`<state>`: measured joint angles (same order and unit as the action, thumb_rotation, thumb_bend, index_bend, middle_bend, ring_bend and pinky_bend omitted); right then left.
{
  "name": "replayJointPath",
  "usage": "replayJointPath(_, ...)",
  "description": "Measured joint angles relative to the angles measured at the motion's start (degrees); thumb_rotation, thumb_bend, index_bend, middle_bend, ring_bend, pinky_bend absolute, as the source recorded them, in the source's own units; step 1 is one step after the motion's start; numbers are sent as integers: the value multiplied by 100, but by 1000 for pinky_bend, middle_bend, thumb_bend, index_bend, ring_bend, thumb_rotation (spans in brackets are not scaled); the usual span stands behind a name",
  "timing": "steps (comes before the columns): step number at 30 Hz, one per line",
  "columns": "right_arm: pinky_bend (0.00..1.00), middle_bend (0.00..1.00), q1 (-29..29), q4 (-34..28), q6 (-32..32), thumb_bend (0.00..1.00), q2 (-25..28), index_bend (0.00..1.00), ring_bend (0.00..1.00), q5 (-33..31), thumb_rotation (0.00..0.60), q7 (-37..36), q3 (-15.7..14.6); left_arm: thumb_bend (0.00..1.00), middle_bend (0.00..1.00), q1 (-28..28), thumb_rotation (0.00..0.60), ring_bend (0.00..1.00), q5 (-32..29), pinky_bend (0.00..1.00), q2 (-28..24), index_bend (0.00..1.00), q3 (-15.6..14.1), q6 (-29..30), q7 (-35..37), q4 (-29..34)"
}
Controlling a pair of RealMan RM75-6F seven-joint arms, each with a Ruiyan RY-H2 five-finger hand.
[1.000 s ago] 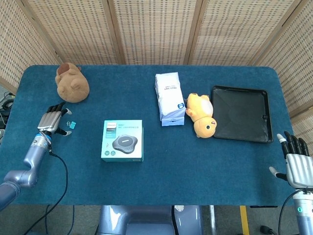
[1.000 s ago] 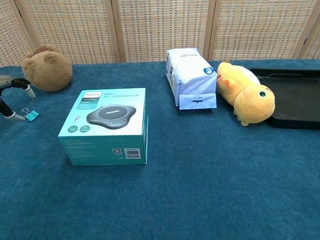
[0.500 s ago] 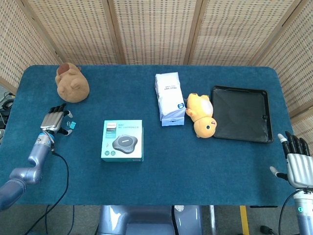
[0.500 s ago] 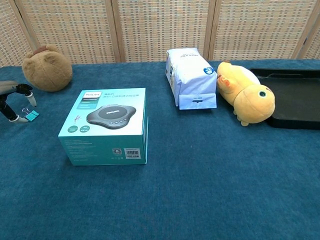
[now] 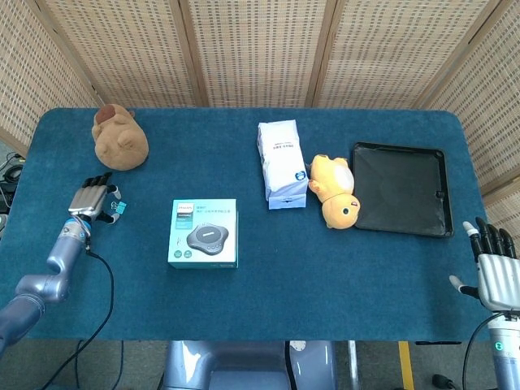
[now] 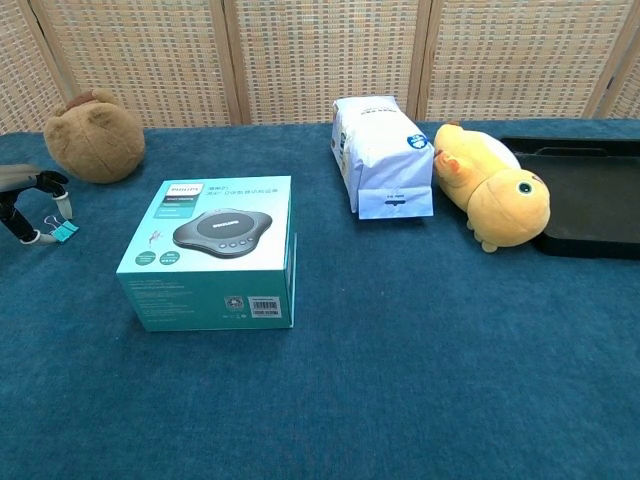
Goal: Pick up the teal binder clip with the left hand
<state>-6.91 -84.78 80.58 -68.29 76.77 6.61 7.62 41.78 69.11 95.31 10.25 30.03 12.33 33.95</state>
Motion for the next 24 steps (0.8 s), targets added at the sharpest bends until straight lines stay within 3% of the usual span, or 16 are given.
replayJointPath(9, 0, 0, -5, 21, -14, 0, -25, 78, 0, -45, 600, 27, 12, 316, 0, 49, 600, 0, 121, 0, 49, 401, -55, -61, 106, -100)
replayJointPath(24, 0, 0, 1, 35, -1, 0, -25, 78, 0, -93, 600, -22, 47, 333, 0, 58, 600, 0, 138, 0, 48, 538, -38, -28, 133, -81)
